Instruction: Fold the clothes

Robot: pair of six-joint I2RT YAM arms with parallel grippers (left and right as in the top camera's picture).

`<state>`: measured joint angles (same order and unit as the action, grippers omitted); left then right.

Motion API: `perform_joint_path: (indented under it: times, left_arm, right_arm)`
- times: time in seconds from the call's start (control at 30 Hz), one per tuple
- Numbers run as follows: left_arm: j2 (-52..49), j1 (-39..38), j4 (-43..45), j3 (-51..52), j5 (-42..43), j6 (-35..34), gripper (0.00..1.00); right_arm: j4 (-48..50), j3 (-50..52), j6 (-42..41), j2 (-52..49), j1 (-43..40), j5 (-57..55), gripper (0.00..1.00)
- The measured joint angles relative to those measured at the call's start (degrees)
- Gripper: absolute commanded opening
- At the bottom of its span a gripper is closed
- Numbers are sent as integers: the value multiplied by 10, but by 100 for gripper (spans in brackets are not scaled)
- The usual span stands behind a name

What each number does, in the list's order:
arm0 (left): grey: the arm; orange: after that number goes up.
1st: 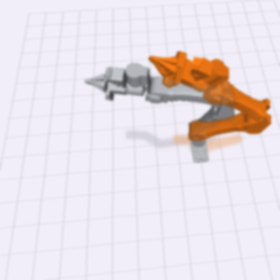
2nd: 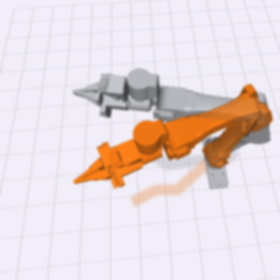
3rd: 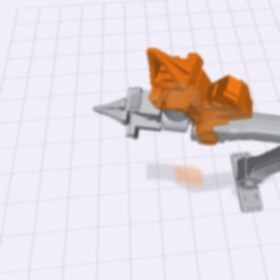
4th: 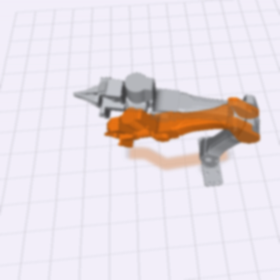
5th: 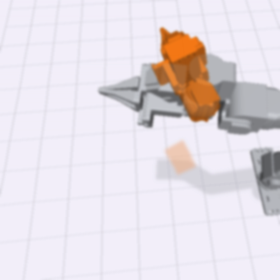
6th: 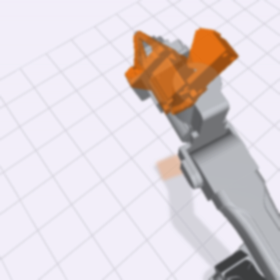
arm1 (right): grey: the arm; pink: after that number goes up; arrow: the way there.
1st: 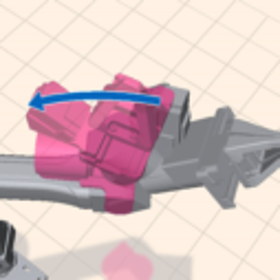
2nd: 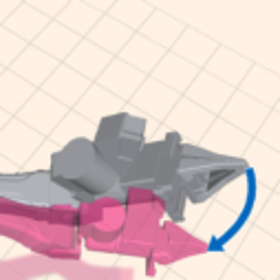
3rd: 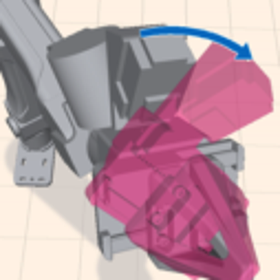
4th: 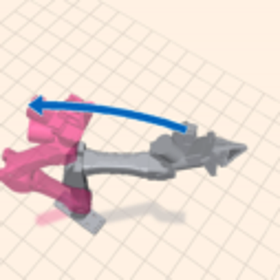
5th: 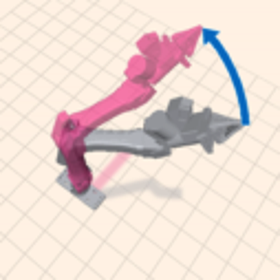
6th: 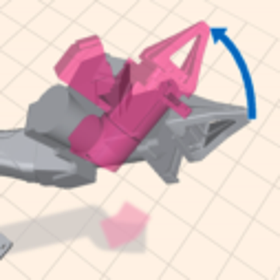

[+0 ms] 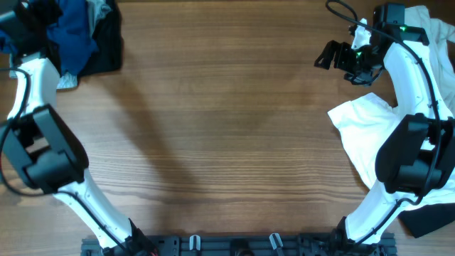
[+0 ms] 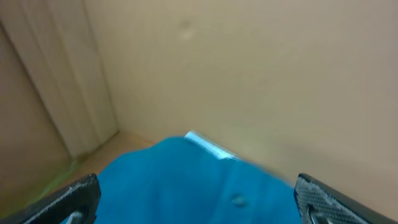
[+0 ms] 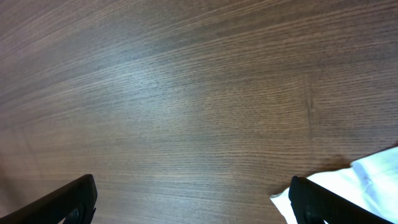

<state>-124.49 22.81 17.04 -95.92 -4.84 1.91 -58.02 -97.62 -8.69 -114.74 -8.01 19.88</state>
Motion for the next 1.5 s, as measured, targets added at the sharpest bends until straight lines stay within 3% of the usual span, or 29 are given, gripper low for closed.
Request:
perform_joint_path:
  times: [0.33,0.53,0.63,0.83,1.1,1.27,1.5]
  left_arm:
    - [-186,24,132,-10,-28,8,100]
    - [-186,24,99,-27,-31,3,100]
    - [-180,24,59,-39,-30,-5,100]
    - [-100,24,-151,-65,0,-35,100]
    - [113,8,-328,-74,126,-48,100]
    - [193,-6,-377,-83,156,-49,100]
    - [190,-6,-400,-83,163,-49,100]
  right_arm:
    - [-1,0,0,0,0,0,100]
    - [-9,0,0,0,0,0,100]
    - [-8,0,2,0,0,0,100]
    - [-8,-3,36,0,0,-1,100]
    - [-78,-106,93,52,0,-5,100]
    - [-109,-151,120,164,0,-5,100]
    - [-162,-161,134,330,0,-8,100]
